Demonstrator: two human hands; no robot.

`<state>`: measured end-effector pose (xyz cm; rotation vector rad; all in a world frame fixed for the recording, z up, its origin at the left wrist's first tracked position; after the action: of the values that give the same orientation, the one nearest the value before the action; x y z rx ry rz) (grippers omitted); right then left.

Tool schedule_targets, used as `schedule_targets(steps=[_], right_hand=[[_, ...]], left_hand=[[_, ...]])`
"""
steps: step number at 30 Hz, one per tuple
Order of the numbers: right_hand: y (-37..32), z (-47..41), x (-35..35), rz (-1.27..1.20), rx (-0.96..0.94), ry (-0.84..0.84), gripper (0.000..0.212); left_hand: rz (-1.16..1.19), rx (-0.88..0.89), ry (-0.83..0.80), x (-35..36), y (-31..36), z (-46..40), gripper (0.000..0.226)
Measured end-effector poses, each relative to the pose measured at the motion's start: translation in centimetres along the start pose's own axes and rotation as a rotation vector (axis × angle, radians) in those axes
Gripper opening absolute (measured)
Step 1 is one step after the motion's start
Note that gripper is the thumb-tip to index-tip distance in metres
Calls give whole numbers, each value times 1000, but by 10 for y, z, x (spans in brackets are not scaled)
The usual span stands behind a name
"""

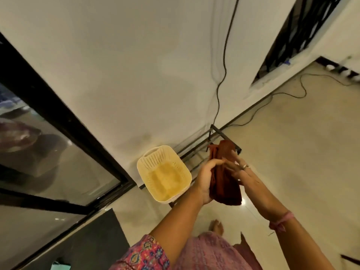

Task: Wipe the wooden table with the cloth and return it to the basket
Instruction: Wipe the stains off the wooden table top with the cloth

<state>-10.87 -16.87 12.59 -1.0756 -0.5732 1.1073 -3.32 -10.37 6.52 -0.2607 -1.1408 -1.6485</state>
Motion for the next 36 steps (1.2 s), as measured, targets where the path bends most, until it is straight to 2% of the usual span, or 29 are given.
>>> schedule_targets(steps=[3, 6, 8, 10, 12, 15, 18, 20, 22, 25, 28, 31, 33, 36], right_hand=[[17, 19, -27, -224, -34, 315, 37], [41, 44, -51, -337, 1, 597, 31], [61, 64, -62, -359, 59, 695, 30], [77, 84, -64, -436, 100, 705, 28], [85, 106, -57, -606, 100, 645, 23], [97, 136, -41, -965, 13, 586, 40], [119, 176, -39, -1412, -75, 703, 46], [136, 205, -47, -1643, -160, 753, 50], [161, 242, -57, -1703, -169, 776, 52], [211, 304, -70, -1565, -161, 857, 40], [252, 372, -74, -1547, -176, 890, 50], [279, 442, -73, -1650, -267, 930, 53], [301, 489, -70, -1690, -310, 1004, 52], [328, 557, -64, -1736, -353, 1121, 54]], left_hand=[[53, -77, -29, 15, -25, 5, 27], [-40, -134, -4, 29, -47, 8, 37], [-183, -127, 5, 40, -58, 9, 43], [-370, -118, -28, 55, -69, 13, 54], [-639, -115, -118, 81, -85, 23, 69], [-1210, 34, -303, 130, -123, 41, 78], [-1882, 131, -456, 168, -188, 71, 71], [-2054, 118, -556, 182, -224, 87, 70], [-2076, 69, -653, 193, -257, 106, 71], [-2043, 45, -793, 210, -307, 142, 72], [-1990, 78, -926, 225, -359, 183, 69], [-1686, 216, -893, 246, -397, 210, 47], [-1511, 221, -834, 257, -424, 222, 37], [-1478, 35, -844, 265, -475, 242, 35]])
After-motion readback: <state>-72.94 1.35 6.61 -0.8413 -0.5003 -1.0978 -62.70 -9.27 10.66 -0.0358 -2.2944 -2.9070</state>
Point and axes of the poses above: each hand's wrist, its own z-axis away from the middle knuckle, its own x-axis out of the palm, y = z × x, the point moved 5 cm from there along -z, towards the middle knuckle, and after that the axes turned 3 degrees about x, right-handed, at the moved point
